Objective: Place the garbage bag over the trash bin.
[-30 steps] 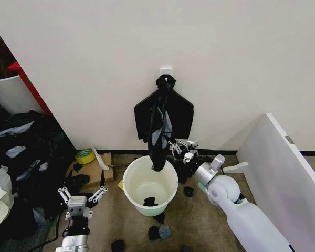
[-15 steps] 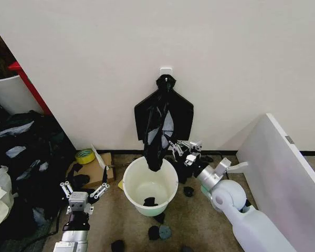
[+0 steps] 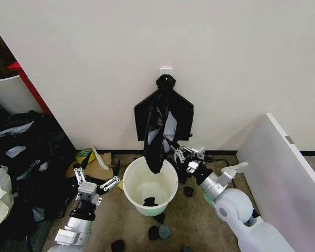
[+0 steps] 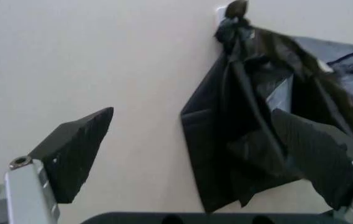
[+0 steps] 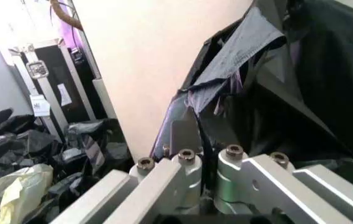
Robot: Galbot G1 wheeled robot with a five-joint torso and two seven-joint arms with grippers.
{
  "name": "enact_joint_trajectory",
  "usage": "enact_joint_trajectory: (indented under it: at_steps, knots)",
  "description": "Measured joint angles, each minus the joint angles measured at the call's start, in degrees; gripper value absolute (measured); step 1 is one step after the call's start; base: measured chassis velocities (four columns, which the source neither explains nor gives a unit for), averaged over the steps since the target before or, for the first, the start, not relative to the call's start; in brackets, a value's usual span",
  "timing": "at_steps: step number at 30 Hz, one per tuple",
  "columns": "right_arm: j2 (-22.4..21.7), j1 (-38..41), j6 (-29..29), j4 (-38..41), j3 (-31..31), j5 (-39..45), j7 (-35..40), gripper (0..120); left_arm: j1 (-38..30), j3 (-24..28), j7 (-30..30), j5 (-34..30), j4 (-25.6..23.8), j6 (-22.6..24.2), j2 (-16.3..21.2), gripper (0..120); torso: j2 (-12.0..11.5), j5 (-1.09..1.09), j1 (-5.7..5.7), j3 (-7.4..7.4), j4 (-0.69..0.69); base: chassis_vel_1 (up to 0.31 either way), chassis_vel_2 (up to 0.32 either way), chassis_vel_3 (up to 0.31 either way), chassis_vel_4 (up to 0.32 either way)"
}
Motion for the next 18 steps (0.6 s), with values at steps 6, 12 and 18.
enact_joint_trajectory:
  at_steps: [6,12,18]
  knots:
    - [0.69,-0.37,0.19,-0.21,0.74,-0.01,0.74,0,-9.63,5.45,1.72,-7.02,2.84,2.0,6.35,100,0.0,-0.02,0.0,0.0,-0.02,0.0,0.0,0.0,0.0]
    - [1.98,-0.46,0.33,-0.4,2.6,-0.14,0.98,0,-20.13,13.0,2.18,-13.79,8.15,3.41,10.42,100,0.0,0.0,0.01,0.01,-0.01,0.0,0.0,0.0,0.0]
    - [1.99,-1.37,0.42,-0.26,3.74,-0.2,1.17,0,-30.9,22.53,2.12,-14.65,11.98,4.9,12.44,100,-0.01,0.02,0.01,0.01,-0.01,0.0,0.0,0.0,0.0]
